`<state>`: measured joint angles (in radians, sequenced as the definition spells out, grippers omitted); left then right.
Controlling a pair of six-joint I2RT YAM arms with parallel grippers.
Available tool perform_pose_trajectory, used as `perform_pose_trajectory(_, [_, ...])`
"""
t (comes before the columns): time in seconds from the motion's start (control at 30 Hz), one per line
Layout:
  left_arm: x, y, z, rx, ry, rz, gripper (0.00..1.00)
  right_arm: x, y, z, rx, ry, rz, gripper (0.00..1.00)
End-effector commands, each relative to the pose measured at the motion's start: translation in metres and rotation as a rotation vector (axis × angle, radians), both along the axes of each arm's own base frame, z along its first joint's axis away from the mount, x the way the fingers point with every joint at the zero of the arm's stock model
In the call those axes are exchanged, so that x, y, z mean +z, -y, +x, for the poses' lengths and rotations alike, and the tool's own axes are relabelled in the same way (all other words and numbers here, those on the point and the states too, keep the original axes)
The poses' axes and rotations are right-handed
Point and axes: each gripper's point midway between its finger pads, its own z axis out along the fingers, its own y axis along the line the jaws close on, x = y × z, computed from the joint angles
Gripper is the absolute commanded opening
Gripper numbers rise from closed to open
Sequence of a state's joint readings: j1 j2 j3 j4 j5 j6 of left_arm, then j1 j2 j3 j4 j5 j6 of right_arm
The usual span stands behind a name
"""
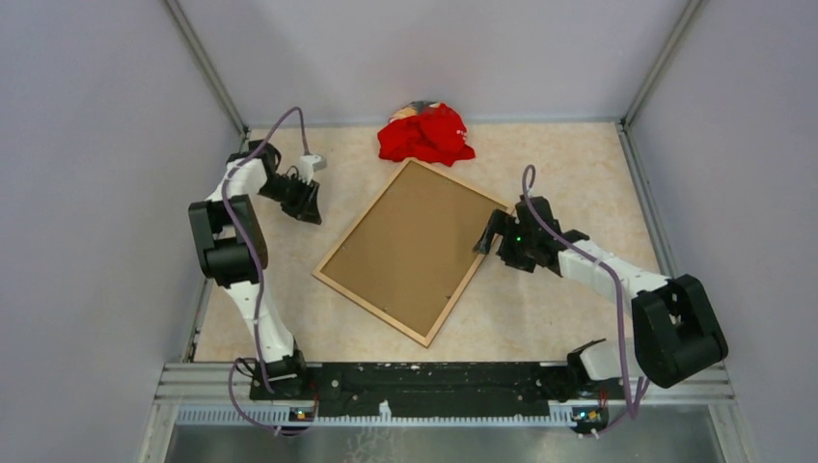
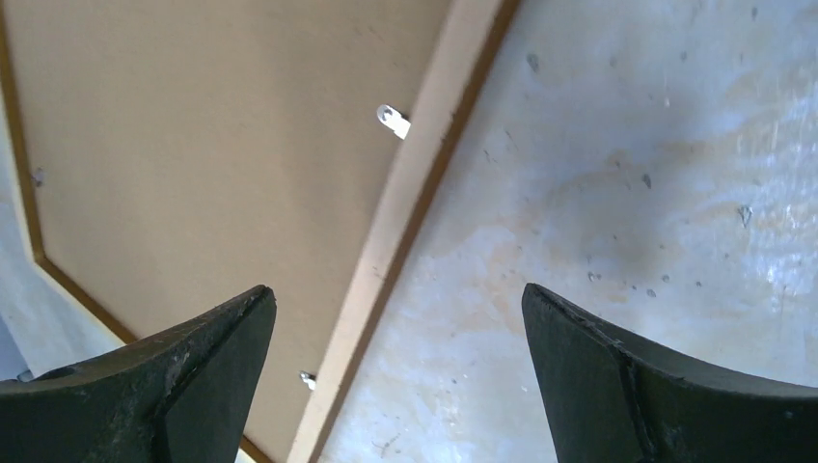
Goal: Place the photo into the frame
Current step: Adjust the photo frame at the center of the board.
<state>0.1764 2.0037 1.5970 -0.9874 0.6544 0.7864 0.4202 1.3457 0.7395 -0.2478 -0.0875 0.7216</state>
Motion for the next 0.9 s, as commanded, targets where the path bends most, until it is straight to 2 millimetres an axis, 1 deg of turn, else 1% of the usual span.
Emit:
perform_pose_trajectory(0.0, [-0.039,0.004,-0.004,0.036,-0.059,0.031,0.36,0.013,-0.005,0.006,-0.029,0.057,0.100,0.99])
perform_pose_trajectory(0.1, [-0.055,0.006,-0.019,0.014,-0.082,0.040,0.35,0.009,-0.006,0.009,-0.041,0.050,0.136,0.99])
perform_pose_trajectory(0.17, [-0.060,0.012,-0.034,-0.021,-0.103,0.030,0.35,0.006,-0.008,0.014,-0.044,0.047,0.167,0.99])
perform_pose_trajectory(0.23, [-0.063,0.021,-0.053,-0.072,-0.117,0.026,0.35,0.007,-0.011,0.024,-0.046,0.066,0.205,0.99])
perform_pose_trajectory(0.33, [-0.063,0.041,-0.086,-0.172,-0.127,0.027,0.37,0.006,-0.010,0.041,-0.068,0.077,0.247,0.99])
perform_pose_trajectory(0.43, [-0.063,0.063,-0.120,-0.264,-0.156,0.006,0.38,0.005,-0.006,0.060,-0.081,0.071,0.248,0.99])
perform_pose_trajectory(0.5, [-0.064,0.086,-0.144,-0.346,-0.180,-0.005,0.38,0.005,-0.004,0.071,-0.079,0.073,0.238,0.99])
perform_pose_trajectory(0.53, [-0.063,0.093,-0.152,-0.368,-0.184,-0.017,0.38,0.005,-0.002,0.076,-0.078,0.070,0.230,0.99])
perform_pose_trajectory(0.6, [-0.059,0.105,-0.162,-0.400,-0.185,-0.039,0.39,0.005,0.000,0.084,-0.073,0.066,0.215,0.99])
perform_pose_trajectory(0.73, [-0.049,0.119,-0.172,-0.427,-0.207,-0.104,0.41,0.005,0.008,0.099,-0.073,0.068,0.182,0.99])
perform_pose_trajectory(0.8, [-0.047,0.120,-0.173,-0.426,-0.217,-0.109,0.41,0.006,0.016,0.100,-0.082,0.059,0.142,0.99])
perform_pose_trajectory(0.87, [-0.046,0.116,-0.169,-0.412,-0.212,-0.104,0.42,0.014,0.028,0.102,-0.103,0.081,0.079,0.99])
